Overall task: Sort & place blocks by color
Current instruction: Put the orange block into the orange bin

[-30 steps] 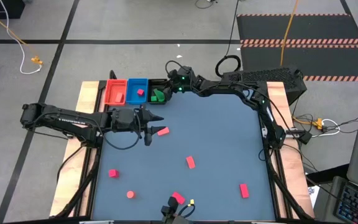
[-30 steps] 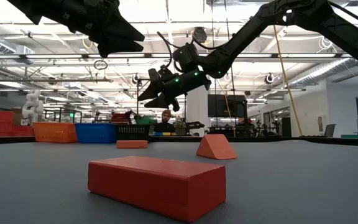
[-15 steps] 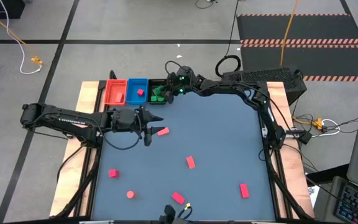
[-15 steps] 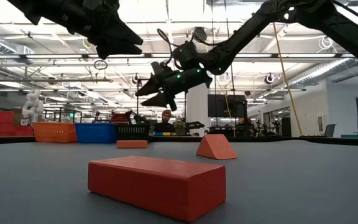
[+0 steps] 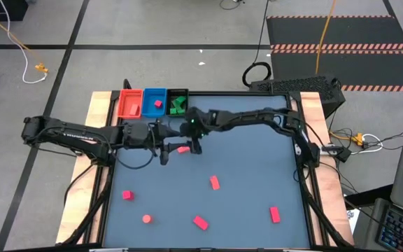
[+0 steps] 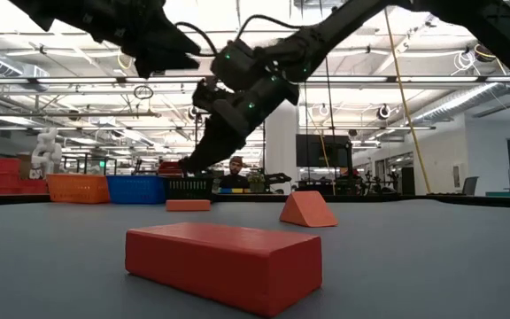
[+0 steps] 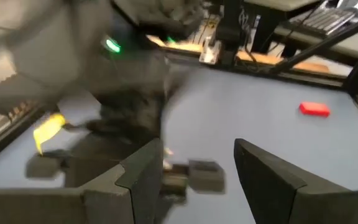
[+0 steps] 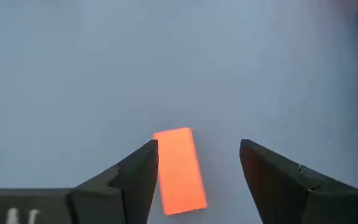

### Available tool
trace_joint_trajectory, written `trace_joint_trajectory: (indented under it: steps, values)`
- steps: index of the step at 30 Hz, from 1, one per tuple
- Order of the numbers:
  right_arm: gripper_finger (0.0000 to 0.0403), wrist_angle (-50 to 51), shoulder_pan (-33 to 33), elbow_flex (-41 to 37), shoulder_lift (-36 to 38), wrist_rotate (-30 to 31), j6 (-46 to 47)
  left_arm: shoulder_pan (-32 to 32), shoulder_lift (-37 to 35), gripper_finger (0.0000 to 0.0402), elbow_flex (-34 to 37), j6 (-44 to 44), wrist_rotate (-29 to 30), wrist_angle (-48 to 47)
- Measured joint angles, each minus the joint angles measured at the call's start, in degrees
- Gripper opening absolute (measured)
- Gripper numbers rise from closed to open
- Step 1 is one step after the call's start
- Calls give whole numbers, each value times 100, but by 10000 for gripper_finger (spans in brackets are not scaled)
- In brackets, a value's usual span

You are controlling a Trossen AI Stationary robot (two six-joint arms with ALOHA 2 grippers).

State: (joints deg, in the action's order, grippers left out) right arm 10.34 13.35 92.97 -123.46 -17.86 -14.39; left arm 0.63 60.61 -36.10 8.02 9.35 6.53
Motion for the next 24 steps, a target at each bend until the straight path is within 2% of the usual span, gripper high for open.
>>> trace_joint_trajectory:
  steps: [9, 13, 19, 24]
  values:
    - [205, 192, -297, 1, -24, 450, -335, 254, -542, 200, 0, -16, -2, -300]
    - [204, 186, -291, 0, -174, 466, -304, 373, -704, 200, 0, -16, 2, -505]
    - [217, 186, -292, 0, -304, 744, -217, 471, -753, 200, 0, -28, -1, -608]
    - [227, 215, -291, 0, -304, 734, -83, 476, -752, 200, 0, -35, 0, -660]
